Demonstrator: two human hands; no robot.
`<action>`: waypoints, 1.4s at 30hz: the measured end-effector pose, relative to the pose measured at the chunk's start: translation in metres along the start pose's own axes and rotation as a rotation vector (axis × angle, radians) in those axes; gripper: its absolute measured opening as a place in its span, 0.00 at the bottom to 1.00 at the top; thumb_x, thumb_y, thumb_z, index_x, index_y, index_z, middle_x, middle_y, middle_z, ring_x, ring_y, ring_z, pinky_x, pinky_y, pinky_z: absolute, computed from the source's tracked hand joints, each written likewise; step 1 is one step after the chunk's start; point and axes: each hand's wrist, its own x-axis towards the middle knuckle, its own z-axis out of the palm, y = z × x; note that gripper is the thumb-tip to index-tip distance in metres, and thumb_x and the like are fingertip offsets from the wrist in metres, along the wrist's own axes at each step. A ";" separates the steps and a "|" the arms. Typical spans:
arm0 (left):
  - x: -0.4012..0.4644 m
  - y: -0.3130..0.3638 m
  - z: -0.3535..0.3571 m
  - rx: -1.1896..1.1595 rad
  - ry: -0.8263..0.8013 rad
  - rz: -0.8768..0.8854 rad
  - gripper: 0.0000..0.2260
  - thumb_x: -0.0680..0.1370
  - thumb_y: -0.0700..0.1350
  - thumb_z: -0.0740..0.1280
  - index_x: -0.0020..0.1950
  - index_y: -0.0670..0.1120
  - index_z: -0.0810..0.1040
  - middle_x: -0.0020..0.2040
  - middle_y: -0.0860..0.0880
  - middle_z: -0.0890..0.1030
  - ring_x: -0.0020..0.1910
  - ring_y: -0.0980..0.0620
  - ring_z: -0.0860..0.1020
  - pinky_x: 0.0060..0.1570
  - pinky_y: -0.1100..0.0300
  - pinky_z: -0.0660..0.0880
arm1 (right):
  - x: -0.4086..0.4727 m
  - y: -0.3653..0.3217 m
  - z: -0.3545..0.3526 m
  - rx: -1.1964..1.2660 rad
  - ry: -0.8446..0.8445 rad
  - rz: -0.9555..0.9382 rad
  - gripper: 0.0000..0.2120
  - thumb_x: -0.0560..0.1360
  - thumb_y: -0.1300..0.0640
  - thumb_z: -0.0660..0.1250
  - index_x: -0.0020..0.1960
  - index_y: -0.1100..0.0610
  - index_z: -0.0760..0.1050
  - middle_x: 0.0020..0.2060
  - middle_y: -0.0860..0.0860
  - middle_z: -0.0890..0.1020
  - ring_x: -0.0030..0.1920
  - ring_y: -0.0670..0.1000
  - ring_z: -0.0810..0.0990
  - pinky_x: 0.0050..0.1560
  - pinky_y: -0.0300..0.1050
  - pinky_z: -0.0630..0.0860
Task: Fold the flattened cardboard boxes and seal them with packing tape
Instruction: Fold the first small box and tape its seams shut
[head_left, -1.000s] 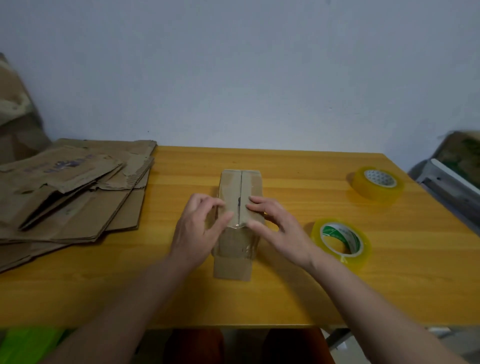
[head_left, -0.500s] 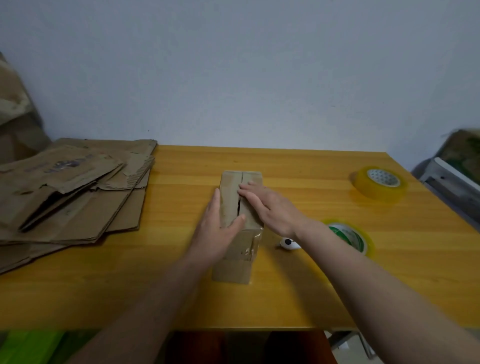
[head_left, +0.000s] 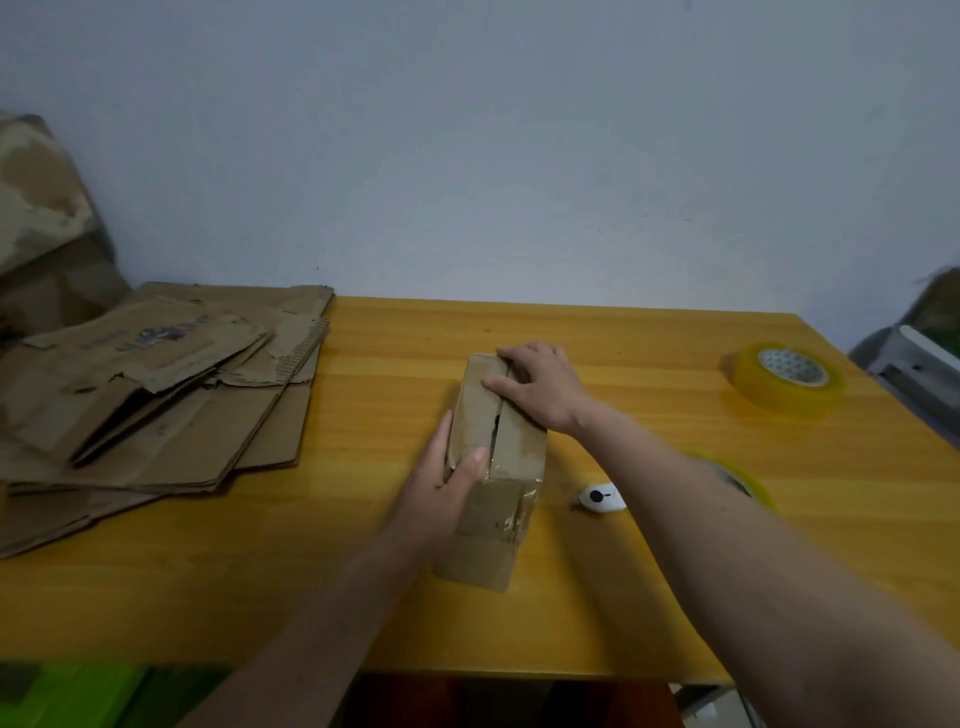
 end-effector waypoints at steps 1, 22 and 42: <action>-0.002 0.000 0.001 -0.012 0.002 0.004 0.26 0.81 0.54 0.61 0.78 0.58 0.56 0.67 0.56 0.73 0.60 0.60 0.76 0.57 0.58 0.76 | -0.001 0.004 0.001 0.073 0.020 0.020 0.26 0.77 0.43 0.64 0.71 0.52 0.69 0.65 0.53 0.71 0.66 0.55 0.63 0.67 0.49 0.60; -0.001 0.072 0.025 1.106 0.067 -0.036 0.39 0.69 0.73 0.60 0.73 0.49 0.64 0.69 0.47 0.66 0.65 0.45 0.67 0.62 0.51 0.67 | -0.091 0.013 0.037 0.965 0.114 0.396 0.18 0.82 0.56 0.57 0.71 0.53 0.68 0.66 0.52 0.75 0.64 0.52 0.74 0.67 0.55 0.70; 0.015 0.041 -0.005 0.431 0.419 0.052 0.25 0.80 0.43 0.64 0.76 0.50 0.62 0.72 0.48 0.67 0.69 0.48 0.69 0.66 0.48 0.71 | -0.115 0.014 0.008 0.776 0.036 0.345 0.21 0.79 0.54 0.65 0.71 0.49 0.67 0.65 0.51 0.73 0.63 0.51 0.72 0.62 0.51 0.74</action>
